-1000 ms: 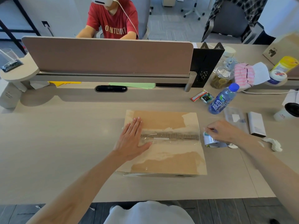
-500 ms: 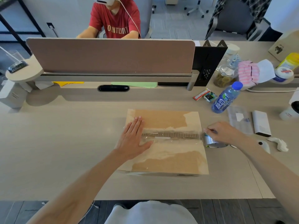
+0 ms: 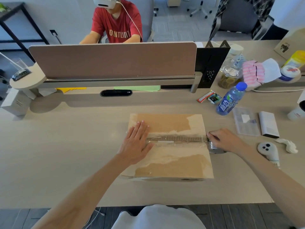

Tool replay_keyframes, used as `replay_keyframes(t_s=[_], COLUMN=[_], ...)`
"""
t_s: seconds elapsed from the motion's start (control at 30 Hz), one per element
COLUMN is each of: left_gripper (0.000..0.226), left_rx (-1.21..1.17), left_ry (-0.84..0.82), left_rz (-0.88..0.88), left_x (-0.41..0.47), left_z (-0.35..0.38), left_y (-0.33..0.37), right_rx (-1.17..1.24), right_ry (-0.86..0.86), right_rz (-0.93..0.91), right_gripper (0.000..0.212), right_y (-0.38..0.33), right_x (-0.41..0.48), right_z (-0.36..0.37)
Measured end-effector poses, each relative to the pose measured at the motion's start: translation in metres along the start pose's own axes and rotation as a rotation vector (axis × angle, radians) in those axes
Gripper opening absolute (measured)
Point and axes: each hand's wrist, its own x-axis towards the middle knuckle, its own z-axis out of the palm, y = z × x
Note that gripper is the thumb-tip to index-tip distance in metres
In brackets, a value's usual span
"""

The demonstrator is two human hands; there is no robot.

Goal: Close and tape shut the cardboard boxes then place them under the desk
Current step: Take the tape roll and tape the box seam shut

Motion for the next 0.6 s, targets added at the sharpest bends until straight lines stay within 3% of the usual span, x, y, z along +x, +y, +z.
replay_keyframes(t_s=[0.23, 0.33, 0.47, 0.6], left_gripper=[0.058, 0.059, 0.057, 0.057], left_rx=[-0.036, -0.072, -0.049, -0.068], left_ry=[0.003, -0.031, -0.037, -0.085], left_rz=[0.125, 0.222, 0.389, 0.454], left_x=[0.009, 0.024, 0.047, 0.073], left_z=[0.001, -0.001, -0.002, 0.0], left_y=[0.017, 0.043, 0.092, 0.138], right_rx=[0.154, 0.425, 0.932, 1.226], right_ry=[0.059, 0.083, 0.249, 0.3], right_rz=[0.098, 0.204, 0.38, 0.535], right_gripper=[0.044, 0.048, 0.047, 0.042], right_y=[0.008, 0.006, 0.0, 0.0], right_x=[-0.004, -0.006, -0.009, -0.009], right_z=[0.013, 0.016, 0.018, 0.024])
